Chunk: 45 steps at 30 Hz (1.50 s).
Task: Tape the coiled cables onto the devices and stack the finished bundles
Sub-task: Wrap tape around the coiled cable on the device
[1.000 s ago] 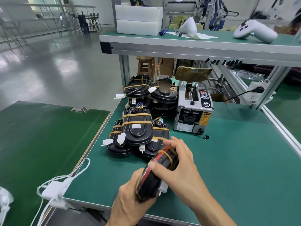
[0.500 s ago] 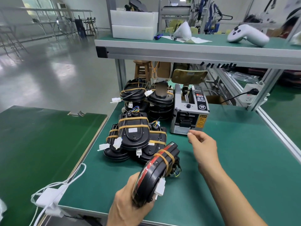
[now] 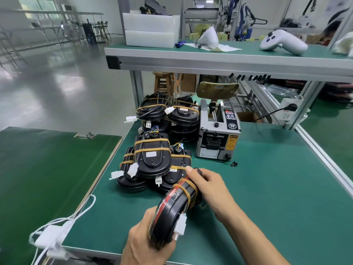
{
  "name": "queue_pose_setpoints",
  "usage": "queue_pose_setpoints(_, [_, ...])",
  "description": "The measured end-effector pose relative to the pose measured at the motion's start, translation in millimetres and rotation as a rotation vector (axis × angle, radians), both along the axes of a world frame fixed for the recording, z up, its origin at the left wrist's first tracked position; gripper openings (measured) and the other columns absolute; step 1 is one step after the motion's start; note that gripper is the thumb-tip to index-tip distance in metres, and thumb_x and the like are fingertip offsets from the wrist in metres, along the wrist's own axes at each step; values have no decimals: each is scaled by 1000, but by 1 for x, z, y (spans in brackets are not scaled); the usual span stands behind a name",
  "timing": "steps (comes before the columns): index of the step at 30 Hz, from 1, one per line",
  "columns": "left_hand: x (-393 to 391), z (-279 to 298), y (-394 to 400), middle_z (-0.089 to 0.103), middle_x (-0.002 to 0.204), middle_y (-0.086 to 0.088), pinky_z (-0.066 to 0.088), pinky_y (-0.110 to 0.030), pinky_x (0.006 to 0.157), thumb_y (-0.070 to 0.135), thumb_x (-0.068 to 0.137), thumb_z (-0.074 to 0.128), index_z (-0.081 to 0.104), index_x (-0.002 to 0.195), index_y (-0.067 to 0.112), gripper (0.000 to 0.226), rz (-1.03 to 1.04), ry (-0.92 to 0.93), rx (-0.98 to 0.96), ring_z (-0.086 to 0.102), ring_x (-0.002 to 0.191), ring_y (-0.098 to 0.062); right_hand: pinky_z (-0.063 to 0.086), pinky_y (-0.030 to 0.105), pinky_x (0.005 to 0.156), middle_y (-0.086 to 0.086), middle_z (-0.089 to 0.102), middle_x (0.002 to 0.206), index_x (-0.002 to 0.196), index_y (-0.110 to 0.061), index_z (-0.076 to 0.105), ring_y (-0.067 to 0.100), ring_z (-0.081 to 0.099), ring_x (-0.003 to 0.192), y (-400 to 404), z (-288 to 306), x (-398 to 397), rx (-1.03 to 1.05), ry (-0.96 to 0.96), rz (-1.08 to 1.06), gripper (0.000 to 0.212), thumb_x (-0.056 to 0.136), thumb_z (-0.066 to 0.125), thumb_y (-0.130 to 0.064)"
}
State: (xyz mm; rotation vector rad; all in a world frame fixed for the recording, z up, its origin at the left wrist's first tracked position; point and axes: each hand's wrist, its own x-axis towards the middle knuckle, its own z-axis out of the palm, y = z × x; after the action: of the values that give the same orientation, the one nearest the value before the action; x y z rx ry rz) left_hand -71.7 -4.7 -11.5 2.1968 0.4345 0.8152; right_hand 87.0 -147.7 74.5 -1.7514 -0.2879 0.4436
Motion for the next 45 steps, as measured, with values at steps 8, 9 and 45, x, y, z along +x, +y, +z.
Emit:
queue_pose_setpoints(8, [-2,34,-18,63,57,0,54,-31,49,73,62,67,52,120,49,64,39,-41,39,64,54,-32,51,32,84,-1,77,84,90,-21,81,22,72,94,-9,2,65,-29,-169,-522,17,95,68,-30])
queue_pose_setpoints(9, [-2,31,-17,62,57,1,52,-29,51,75,67,67,53,119,50,60,35,-46,50,62,54,-28,51,31,89,-1,79,91,99,-21,82,22,72,99,-7,2,75,-43,-169,-568,16,95,67,-27])
queue_pose_setpoints(45, [-3,29,-15,62,64,15,49,-19,58,96,76,54,64,111,50,59,21,-29,5,64,61,-13,55,33,87,1,81,93,78,-18,78,13,76,97,-26,18,32,212,142,-303,15,92,76,-22])
